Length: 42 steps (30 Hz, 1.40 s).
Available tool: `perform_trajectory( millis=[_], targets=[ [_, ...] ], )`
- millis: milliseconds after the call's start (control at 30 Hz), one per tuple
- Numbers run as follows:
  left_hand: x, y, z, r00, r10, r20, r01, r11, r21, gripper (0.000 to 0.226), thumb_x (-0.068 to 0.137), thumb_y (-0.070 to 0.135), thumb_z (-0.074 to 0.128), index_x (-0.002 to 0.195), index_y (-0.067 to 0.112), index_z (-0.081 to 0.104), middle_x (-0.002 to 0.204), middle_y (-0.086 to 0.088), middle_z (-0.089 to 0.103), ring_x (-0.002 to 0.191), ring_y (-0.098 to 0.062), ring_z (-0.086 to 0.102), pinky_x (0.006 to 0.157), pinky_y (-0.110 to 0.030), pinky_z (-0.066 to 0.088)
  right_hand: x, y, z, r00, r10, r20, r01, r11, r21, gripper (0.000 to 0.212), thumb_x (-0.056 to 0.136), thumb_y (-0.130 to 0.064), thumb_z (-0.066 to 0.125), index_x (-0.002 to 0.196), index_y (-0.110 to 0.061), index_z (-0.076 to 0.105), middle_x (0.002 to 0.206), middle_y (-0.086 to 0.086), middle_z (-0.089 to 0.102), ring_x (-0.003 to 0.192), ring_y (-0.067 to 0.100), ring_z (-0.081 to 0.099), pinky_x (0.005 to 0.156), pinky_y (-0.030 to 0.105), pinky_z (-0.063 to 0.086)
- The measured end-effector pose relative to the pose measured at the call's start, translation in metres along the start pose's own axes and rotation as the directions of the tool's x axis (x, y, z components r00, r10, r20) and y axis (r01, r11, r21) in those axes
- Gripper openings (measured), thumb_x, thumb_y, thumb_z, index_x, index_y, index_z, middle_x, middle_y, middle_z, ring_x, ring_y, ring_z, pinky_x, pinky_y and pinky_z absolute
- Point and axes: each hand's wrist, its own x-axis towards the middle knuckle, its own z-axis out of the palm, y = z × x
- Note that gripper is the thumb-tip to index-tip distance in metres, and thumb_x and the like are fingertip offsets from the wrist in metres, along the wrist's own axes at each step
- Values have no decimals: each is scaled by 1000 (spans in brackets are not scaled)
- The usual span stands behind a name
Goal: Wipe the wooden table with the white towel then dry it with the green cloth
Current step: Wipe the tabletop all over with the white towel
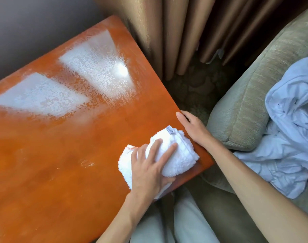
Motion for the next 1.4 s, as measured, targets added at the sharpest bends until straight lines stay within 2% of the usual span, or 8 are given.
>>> perform_trajectory(
  millis=[200,333,500,667,833,1167,1300,1400],
  targets=[
    [79,-44,-15,985,-157,-70,156,988,-21,92,69,71,71,149,36,40,141,-10,48,111,-39,49,88,-48,35,1,5,0,999,43,-20,-42,996,76,67,90,-74,42,139,-30,57,133,-5,63,121,12,57,109,38,44],
    [156,-85,-33,952,-299,-73,300,954,14,95,67,72,66,150,39,36,145,-8,42,110,-39,48,87,-48,38,-2,6,-2,997,69,20,-70,995,70,94,70,-95,34,142,-36,52,134,-9,61,122,14,58,109,47,46],
    [191,-91,-37,918,-388,-80,392,919,47,92,69,62,72,150,41,31,150,-5,35,114,-40,46,94,-50,40,-2,5,-2,999,48,23,-50,993,107,68,88,-80,37,136,-36,57,124,-13,65,114,9,61,104,41,51],
    [139,-60,-24,953,-289,-95,290,957,4,98,62,59,81,148,37,41,145,-9,45,107,-38,49,89,-48,39,-2,9,-2,1000,30,8,-31,982,186,39,95,-68,41,105,-42,68,100,-15,73,98,6,68,90,29,54],
    [52,-6,-9,990,-97,-98,93,995,-44,93,65,59,76,147,31,44,137,-13,48,107,-41,51,88,-50,38,9,17,3,996,42,-78,-19,960,279,50,101,-57,41,108,-20,74,110,-3,74,111,15,65,99,34,47],
    [-5,27,9,982,185,48,-186,982,18,88,69,66,68,147,39,37,142,-5,43,113,-38,47,94,-54,41,4,25,-5,988,136,68,-149,953,264,36,107,-43,38,105,-30,72,104,-6,75,100,9,69,88,27,53],
    [45,-4,0,994,109,-26,-108,994,10,88,68,64,71,146,37,40,139,-9,50,110,-39,49,92,-53,40,0,37,-5,978,207,32,-204,905,374,30,107,-25,45,95,-16,72,73,-10,73,71,3,66,75,24,48],
    [96,-34,-10,995,-67,-79,71,996,56,92,63,68,72,145,36,47,138,-8,52,105,-36,50,85,-46,38,-7,48,-3,975,216,54,-221,912,345,30,107,-27,44,98,-21,72,81,-5,72,83,15,65,74,29,47]
  ],
)
